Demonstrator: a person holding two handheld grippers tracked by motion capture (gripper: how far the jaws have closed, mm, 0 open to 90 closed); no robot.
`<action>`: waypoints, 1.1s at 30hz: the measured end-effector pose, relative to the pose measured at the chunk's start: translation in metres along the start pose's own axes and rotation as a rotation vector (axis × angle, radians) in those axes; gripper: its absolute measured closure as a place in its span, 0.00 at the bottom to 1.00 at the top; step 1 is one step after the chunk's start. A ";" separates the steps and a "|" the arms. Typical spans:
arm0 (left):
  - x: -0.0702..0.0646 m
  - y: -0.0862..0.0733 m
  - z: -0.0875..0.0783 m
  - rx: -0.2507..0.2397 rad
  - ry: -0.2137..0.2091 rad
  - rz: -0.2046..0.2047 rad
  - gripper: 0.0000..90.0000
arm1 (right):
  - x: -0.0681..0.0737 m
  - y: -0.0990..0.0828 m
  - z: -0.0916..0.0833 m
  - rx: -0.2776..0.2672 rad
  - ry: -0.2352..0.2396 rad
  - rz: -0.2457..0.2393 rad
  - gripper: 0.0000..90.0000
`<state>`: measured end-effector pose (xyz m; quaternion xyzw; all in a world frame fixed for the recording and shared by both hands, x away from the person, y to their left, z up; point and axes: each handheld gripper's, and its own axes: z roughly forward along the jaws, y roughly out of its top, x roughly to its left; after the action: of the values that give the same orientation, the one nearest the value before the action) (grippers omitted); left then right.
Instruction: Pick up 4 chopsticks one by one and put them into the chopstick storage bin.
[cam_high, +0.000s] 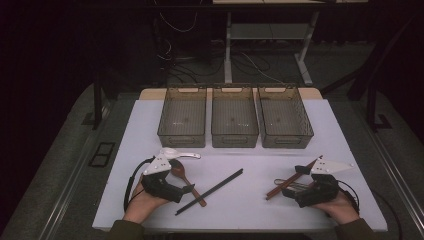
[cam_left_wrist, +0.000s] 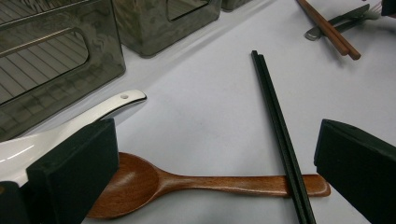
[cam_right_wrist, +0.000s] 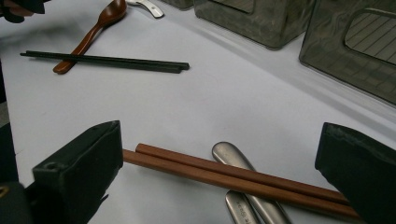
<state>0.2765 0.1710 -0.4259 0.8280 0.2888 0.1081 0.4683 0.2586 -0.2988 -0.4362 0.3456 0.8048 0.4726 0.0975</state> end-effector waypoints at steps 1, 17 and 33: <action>0.000 0.000 0.000 0.000 0.000 0.000 0.00 | 0.000 0.000 0.000 0.000 0.000 0.000 0.01; -0.001 -0.002 0.000 -0.003 -0.011 -0.007 0.00 | -0.003 0.005 -0.001 0.038 0.008 -0.048 0.01; -0.003 -0.003 -0.001 -0.008 -0.013 -0.004 0.00 | -0.005 0.012 0.007 0.157 0.036 -0.126 0.01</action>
<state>0.2724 0.1715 -0.4278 0.8263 0.2868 0.1029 0.4737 0.2711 -0.2935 -0.4308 0.2924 0.8611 0.4072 0.0851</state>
